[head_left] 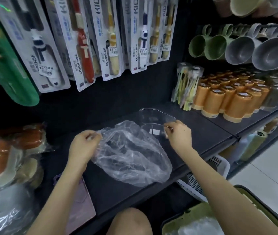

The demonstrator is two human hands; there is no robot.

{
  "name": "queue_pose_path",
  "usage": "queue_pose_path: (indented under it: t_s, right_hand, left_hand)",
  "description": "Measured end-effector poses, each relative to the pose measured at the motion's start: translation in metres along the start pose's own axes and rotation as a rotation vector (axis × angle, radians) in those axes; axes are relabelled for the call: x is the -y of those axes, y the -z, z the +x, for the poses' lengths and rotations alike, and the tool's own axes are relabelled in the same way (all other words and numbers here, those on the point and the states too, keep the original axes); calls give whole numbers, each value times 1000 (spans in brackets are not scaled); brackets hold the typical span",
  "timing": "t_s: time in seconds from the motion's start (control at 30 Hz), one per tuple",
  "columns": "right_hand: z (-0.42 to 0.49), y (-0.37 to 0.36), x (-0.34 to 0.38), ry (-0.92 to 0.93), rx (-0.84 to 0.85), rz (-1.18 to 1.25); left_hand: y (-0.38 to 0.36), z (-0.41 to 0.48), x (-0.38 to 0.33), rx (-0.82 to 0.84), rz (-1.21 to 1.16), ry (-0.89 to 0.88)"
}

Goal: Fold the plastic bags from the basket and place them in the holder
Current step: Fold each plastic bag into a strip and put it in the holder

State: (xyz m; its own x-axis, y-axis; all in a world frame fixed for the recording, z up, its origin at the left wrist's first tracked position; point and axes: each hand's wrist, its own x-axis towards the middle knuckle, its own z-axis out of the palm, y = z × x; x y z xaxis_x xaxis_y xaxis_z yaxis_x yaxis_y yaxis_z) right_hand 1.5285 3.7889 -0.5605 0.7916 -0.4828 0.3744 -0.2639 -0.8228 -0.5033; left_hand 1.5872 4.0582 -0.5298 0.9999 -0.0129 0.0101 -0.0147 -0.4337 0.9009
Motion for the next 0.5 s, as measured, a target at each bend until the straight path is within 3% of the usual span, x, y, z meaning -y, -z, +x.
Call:
queue_pose_path:
  t_s: [0.33,0.43,0.5]
  right_hand:
    - [-14,16,30,-53,340,434]
    - [-34,23,32,40,528,240]
    - [-42,22,31,24,444,281]
  left_hand:
    - [-10,4,12,62,-20,7]
    - [-15,5,12,102,-11,25]
    - [-16,-3,10,-32,156,-54]
